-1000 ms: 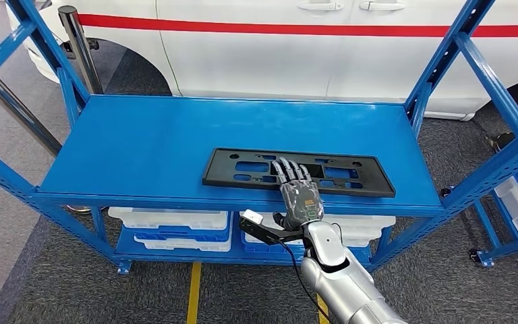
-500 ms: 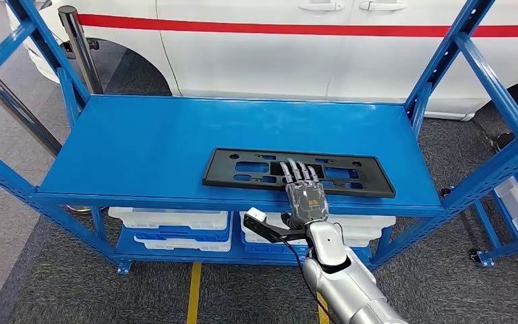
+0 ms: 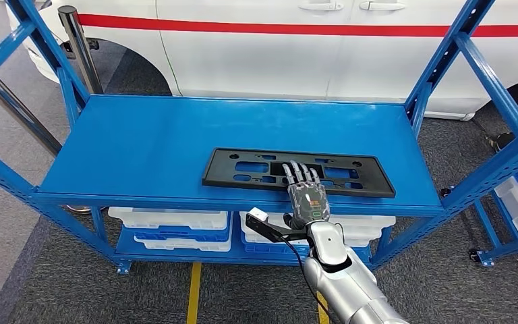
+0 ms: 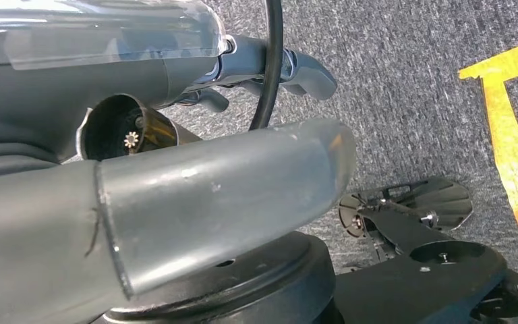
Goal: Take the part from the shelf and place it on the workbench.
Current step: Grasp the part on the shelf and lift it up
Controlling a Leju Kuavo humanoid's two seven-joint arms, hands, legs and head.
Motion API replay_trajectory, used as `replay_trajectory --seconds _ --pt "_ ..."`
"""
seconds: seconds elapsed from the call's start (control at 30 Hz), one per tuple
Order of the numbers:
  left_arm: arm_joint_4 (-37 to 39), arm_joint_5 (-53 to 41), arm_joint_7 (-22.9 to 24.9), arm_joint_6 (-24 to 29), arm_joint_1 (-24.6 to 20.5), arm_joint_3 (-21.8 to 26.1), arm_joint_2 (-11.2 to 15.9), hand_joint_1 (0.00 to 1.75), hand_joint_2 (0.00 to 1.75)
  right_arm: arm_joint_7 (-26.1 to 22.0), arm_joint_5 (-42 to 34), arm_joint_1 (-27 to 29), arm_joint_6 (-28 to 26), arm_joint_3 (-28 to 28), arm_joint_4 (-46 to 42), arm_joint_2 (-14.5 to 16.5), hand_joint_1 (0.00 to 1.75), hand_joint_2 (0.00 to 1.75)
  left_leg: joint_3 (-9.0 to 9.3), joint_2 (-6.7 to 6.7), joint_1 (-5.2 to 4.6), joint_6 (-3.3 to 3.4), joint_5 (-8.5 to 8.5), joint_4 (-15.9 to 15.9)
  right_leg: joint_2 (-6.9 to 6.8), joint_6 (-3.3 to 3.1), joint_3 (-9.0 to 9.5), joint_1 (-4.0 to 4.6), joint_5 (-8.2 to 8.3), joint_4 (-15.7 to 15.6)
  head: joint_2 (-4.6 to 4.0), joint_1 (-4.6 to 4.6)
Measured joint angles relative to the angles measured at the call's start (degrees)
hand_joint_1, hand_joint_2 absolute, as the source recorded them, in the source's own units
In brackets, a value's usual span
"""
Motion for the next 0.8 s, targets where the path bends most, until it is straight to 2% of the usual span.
replay_trajectory --seconds 0.8 --pt "0.0 -0.2 0.2 -0.2 0.0 1.1 -0.1 0.0 0.0 -1.3 -0.6 -0.7 0.5 0.0 1.7 0.5 0.0 1.75 0.0 0.0 0.0 0.0 0.0 0.0 0.0 0.0 -0.01 0.0 0.0 0.0 0.0 0.0"
